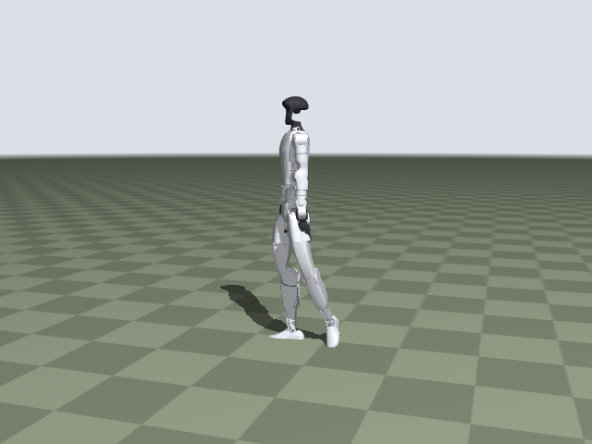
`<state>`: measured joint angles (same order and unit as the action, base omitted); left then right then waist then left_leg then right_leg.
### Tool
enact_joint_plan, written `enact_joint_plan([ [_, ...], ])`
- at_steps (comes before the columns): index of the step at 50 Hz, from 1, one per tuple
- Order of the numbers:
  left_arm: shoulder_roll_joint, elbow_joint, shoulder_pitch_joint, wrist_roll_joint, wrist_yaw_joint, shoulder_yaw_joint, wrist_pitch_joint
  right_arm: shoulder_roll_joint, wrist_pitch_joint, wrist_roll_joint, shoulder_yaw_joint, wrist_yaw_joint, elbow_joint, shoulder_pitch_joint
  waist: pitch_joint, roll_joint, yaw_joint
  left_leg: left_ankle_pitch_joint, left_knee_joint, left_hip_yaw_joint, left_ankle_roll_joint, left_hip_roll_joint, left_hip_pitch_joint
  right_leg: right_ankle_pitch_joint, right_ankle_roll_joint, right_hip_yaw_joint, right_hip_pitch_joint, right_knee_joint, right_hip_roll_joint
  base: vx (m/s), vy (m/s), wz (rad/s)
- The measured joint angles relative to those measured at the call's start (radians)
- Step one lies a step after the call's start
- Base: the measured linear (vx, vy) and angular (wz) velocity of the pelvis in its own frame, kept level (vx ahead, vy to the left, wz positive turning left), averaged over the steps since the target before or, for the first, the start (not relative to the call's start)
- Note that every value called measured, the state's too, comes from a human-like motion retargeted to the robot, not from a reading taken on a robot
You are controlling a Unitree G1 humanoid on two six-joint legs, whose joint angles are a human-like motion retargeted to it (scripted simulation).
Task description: In place motions
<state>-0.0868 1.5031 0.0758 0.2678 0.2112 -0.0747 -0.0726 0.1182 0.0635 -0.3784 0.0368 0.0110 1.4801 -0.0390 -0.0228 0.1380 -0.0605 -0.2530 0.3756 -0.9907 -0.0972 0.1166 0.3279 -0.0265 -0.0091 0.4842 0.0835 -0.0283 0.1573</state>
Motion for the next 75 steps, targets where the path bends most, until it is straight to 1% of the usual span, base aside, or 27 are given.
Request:
enact_joint_plan([
  [2,0.011,0.003,-0.011,-0.017,-0.044,0.024,0.005,0.013,-0.003,-0.013,-0.005,-0.008,-0.017,0.003,0.005,-0.011,0.026,0.009,0.102,0.151,0.076,0.023,-0.088,0.005,-0.002,-0.026,-0.005,0.0,-0.012,0.07,-0.14,-1.06],
  [3,0.021,0.004,-0.018,-0.023,-0.065,0.033,0.007,0.022,-0.004,-0.022,-0.009,-0.009,-0.023,0.006,0.006,-0.022,0.034,0.028,0.171,0.29,0.126,0.028,-0.176,0.008,-0.003,-0.034,-0.012,0.0,-0.02,0.01,-0.09,-0.71],
  [5,0.042,-0.004,-0.032,-0.031,-0.099,0.052,0.018,0.04,-0.004,-0.036,-0.018,-0.005,-0.032,0.013,0.007,-0.045,0.025,0.055,0.244,0.55,0.205,-0.004,-0.317,0.012,-0.003,-0.03,-0.026,0.001,-0.032,-0.03,-0.03,-0.37],
  [7,0.055,-0.028,-0.04,-0.033,-0.121,0.072,0.03,0.056,-0.003,-0.037,-0.021,0.003,-0.032,0.019,0.023,-0.05,0.029,0.065,0.243,0.64,0.189,-0.027,-0.362,0.016,0.0,-0.043,-0.031,0.007,-0.025,-0.03,0.0,-0.54],
  [10,0.066,-0.07,-0.05,-0.023,-0.142,0.099,0.049,0.08,0.003,-0.027,-0.024,0.003,-0.015,0.033,0.052,-0.06,0.043,0.113,0.223,0.691,0.121,-0.057,-0.407,0.027,0.009,-0.069,-0.035,0.013,-0.019,0.0,0.02,-0.82],
  [13,0.07,-0.088,-0.054,-0.016,-0.135,0.109,0.059,0.089,0.017,-0.025,-0.026,0.007,0.011,0.038,0.06,-0.071,0.069,0.204,0.146,0.701,0.098,-0.1,-0.427,0.038,0.02,-0.102,-0.041,0.013,-0.024,0.05,0.02,-1.03],
  [16,0.066,-0.074,-0.053,-0.02,-0.132,0.108,0.06,0.084,0.024,-0.033,-0.021,0.011,0.029,0.031,0.066,-0.083,0.091,0.325,0.014,0.69,0.093,-0.147,-0.424,0.042,0.017,-0.145,-0.035,0.013,-0.046,0.11,0.0,-1.09],
  [17,0.063,-0.065,-0.053,-0.022,-0.135,0.107,0.059,0.08,0.024,-0.038,-0.021,0.011,0.031,0.027,0.069,-0.086,0.098,0.351,-0.033,0.676,0.076,-0.161,-0.422,0.042,0.014,-0.164,-0.031,0.014,-0.053,0.13,0.01,-1.11],
  [18,0.061,-0.055,-0.053,-0.023,-0.142,0.107,0.055,0.076,0.022,-0.043,-0.022,0.01,0.032,0.021,0.07,-0.087,0.1,0.343,-0.079,0.657,0.03,-0.174,-0.42,0.04,0.011,-0.181,-0.026,0.015,-0.057,0.16,0.02,-0.77],
  [20,0.056,-0.031,-0.048,-0.02,-0.165,0.104,0.04,0.068,0.018,-0.055,-0.025,0.004,0.034,0.004,0.056,-0.095,0.072,0.378,-0.128,0.756,0.01,-0.219,-0.407,0.033,0.001,-0.196,-0.02,0.019,-0.069,0.2,0.03,-0.2],
  [21,0.053,-0.019,-0.046,-0.016,-0.178,0.1,0.031,0.062,0.018,-0.058,-0.026,0.003,0.035,-0.006,0.044,-0.1,0.055,0.36,-0.133,0.634,0.008,-0.169,-0.387,0.029,-0.008,-0.201,-0.025,0.022,-0.075,0.19,0.02,-0.05],
  [22,0.05,-0.009,-0.043,-0.01,-0.19,0.095,0.023,0.056,0.018,-0.057,-0.026,0.004,0.038,-0.015,0.036,-0.102,0.045,0.35,-0.144,0.568,0.007,-0.143,-0.373,0.025,-0.016,-0.21,-0.028,0.025,-0.081,0.15,0.01,-0.34],
  [23,0.048,-0.001,-0.042,-0.003,-0.201,0.087,0.015,0.046,0.019,-0.049,-0.026,0.01,0.044,-0.022,0.034,-0.102,0.046,0.358,-0.164,0.615,0.008,-0.165,-0.372,0.023,-0.022,-0.228,-0.028,0.028,-0.085,0.13,0.02,-0.34],
  [27,0.037,0.005,-0.027,0.019,-0.189,0.073,0.006,0.024,0.015,0.001,-0.049,0.008,0.082,-0.044,0.029,-0.101,0.026,0.364,-0.211,0.592,-0.003,-0.173,-0.332,0.013,-0.037,-0.232,-0.021,0.036,-0.088,0.11,0.03,-0.11],
  [31,0.031,0.014,-0.013,0.044,-0.115,0.06,-0.006,0.018,0.023,0.005,-0.062,-0.012,0.11,-0.065,0.002,-0.108,0.039,0.367,-0.231,0.585,-0.001,-0.173,-0.322,0.013,-0.037,-0.249,-0.027,0.038,-0.095,0.14,0.04,-0.21],
  [35,0.028,0.02,-0.007,0.043,-0.037,0.038,-0.008,0.022,0.028,-0.01,-0.057,-0.015,0.11,-0.063,0.0,-0.112,0.041,0.37,-0.233,0.573,0.005,-0.17,-0.312,0.018,-0.033,-0.256,-0.022,0.037,-0.099,0.07,0.03,-0.18],
  [42,0.022,0.012,-0.001,0.011,-0.082,0.022,0.004,0.028,0.023,-0.004,-0.048,-0.023,0.053,-0.035,-0.004,-0.118,0.034,0.374,-0.252,0.571,0.011,-0.171,-0.304,0.019,-0.034,-0.259,-0.026,0.046,-0.105,0.0,0.0,0.0],
  [48,0.006,-0.004,-0.003,0.031,-0.058,0.024,0.002,0.028,0.014,0.015,-0.038,-0.026,0.009,-0.012,-0.007,-0.119,0.04,0.368,-0.251,0.582,0.017,-0.164,-0.319,0.026,-0.032,-0.244,-0.027,0.041,-0.109,-0.01,-0.01,0.07],
  [55,-0.011,-0.015,-0.037,0.038,-0.063,0.029,0.001,0.035,0.006,0.022,-0.04,-0.036,-0.018,0.005,0.01,-0.113,0.076,0.348,-0.21,0.62,0.011,-0.161,-0.39,0.03,-0.03,-0.171,-0.026,0.022,-0.098,-0.07,-0.04,0.51],
  [59,-0.012,-0.028,-0.067,0.031,-0.075,0.051,0.002,0.049,0.0,0.024,-0.064,-0.04,-0.009,-0.002,0.037,-0.107,0.088,0.328,-0.192,0.671,0.003,-0.18,-0.44,0.02,-0.027,-0.071,-0.015,0.008,-0.077,-0.16,0.0,1.43],
  [62,-0.007,-0.044,-0.075,0.028,-0.086,0.077,0.005,0.068,0.003,0.015,-0.083,-0.047,0.022,-0.017,0.049,-0.103,0.106,0.363,-0.187,0.683,0.003,-0.191,-0.463,0.012,-0.023,0.016,-0.006,-0.002,-0.057,-0.09,0.06,1.79],
  [64,-0.004,-0.056,-0.066,0.028,-0.091,0.093,0.01,0.081,0.012,0.002,-0.09,-0.052,0.049,-0.031,0.048,-0.099,0.127,0.418,-0.196,0.593,0.001,-0.172,-0.459,0.007,-0.019,0.067,-0.003,-0.007,-0.043,-0.04,0.11,1.72],
  [65,-0.003,-0.061,-0.058,0.028,-0.093,0.099,0.012,0.087,0.017,-0.006,-0.092,-0.054,0.062,-0.04,0.045,-0.096,0.135,0.443,-0.206,0.514,0.006,-0.152,-0.447,0.004,-0.016,0.093,-0.001,-0.009,-0.037,-0.05,0.12,1.83],
  [68,-0.007,-0.06,-0.037,0.032,-0.104,0.103,0.019,0.098,0.031,-0.029,-0.105,-0.052,0.087,-0.052,0.032,-0.095,0.131,0.491,-0.216,0.229,0.051,-0.09,-0.391,-0.007,-0.009,0.178,0.0,-0.015,-0.026,-0.08,0.1,2.0],
  [70,-0.012,-0.046,-0.023,0.035,-0.114,0.095,0.016,0.102,0.034,-0.036,-0.112,-0.049,0.092,-0.059,0.022,-0.095,0.119,0.491,-0.206,0.098,0.09,-0.061,-0.36,-0.017,-0.004,0.23,0.002,-0.017,-0.022,-0.04,0.11,2.03],
  [72,-0.017,-0.021,-0.012,0.035,-0.126,0.076,0.009,0.104,0.031,-0.037,-0.119,-0.053,0.088,-0.062,0.014,-0.091,0.106,0.472,-0.172,0.031,0.126,-0.034,-0.34,-0.027,0.001,0.277,0.006,-0.018,-0.015,0.01,0.11,1.89],
  [75,-0.022,0.01,0.018,0.019,-0.14,0.048,0.0,0.102,0.025,-0.038,-0.127,-0.058,0.072,-0.07,0.002,-0.081,0.109,0.432,-0.147,-0.069,0.156,-0.012,-0.299,-0.04,0.01,0.33,0.009,-0.009,0.001,0.04,0.14,1.49],
])
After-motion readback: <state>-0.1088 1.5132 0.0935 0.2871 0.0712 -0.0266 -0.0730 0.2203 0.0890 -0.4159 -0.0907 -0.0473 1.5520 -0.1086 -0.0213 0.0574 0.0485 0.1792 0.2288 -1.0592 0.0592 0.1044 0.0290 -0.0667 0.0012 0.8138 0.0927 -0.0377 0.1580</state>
